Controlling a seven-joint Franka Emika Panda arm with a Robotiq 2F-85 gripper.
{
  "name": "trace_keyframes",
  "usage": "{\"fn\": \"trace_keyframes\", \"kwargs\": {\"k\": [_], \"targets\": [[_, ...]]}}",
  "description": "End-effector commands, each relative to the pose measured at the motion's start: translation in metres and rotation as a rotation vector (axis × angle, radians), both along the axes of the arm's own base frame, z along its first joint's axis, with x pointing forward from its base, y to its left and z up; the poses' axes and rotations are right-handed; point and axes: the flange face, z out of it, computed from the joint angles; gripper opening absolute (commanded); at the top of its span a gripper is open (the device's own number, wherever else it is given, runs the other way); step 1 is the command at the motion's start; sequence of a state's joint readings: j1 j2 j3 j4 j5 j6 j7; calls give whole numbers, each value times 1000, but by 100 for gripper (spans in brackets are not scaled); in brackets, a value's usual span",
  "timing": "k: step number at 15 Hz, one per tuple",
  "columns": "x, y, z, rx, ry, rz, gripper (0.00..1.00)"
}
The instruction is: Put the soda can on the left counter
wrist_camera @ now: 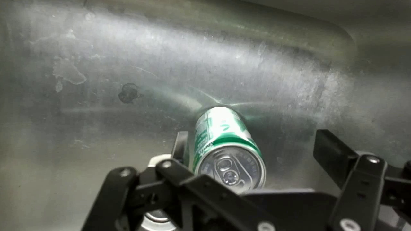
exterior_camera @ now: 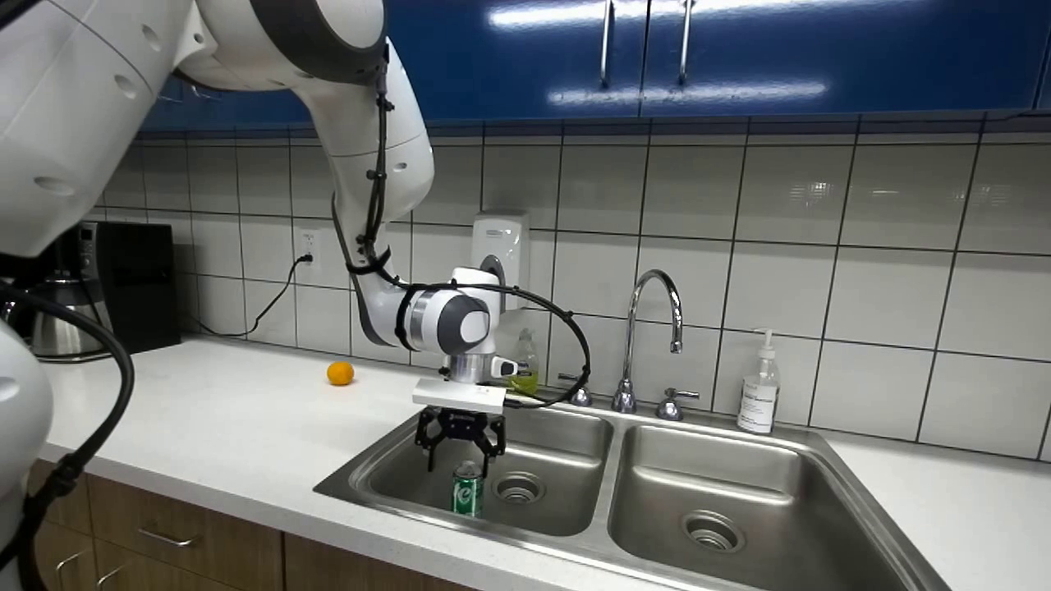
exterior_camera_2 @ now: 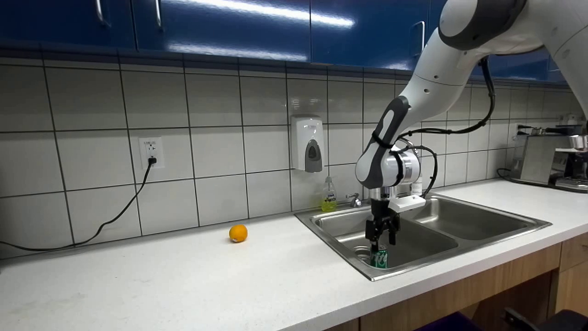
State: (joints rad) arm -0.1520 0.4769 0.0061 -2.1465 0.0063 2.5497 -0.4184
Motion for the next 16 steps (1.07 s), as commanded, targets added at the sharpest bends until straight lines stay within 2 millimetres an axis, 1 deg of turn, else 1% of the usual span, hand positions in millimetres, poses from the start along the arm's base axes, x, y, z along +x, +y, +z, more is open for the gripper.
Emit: {"fn": "trace_keyframes", "kwargs": {"k": [1,8,16], "targets": [[9,-4,-5,18,-8,16,100],[19,-8,-20,8,-10,16,100],[30,-10,-32,1,-11,20,100]]}}
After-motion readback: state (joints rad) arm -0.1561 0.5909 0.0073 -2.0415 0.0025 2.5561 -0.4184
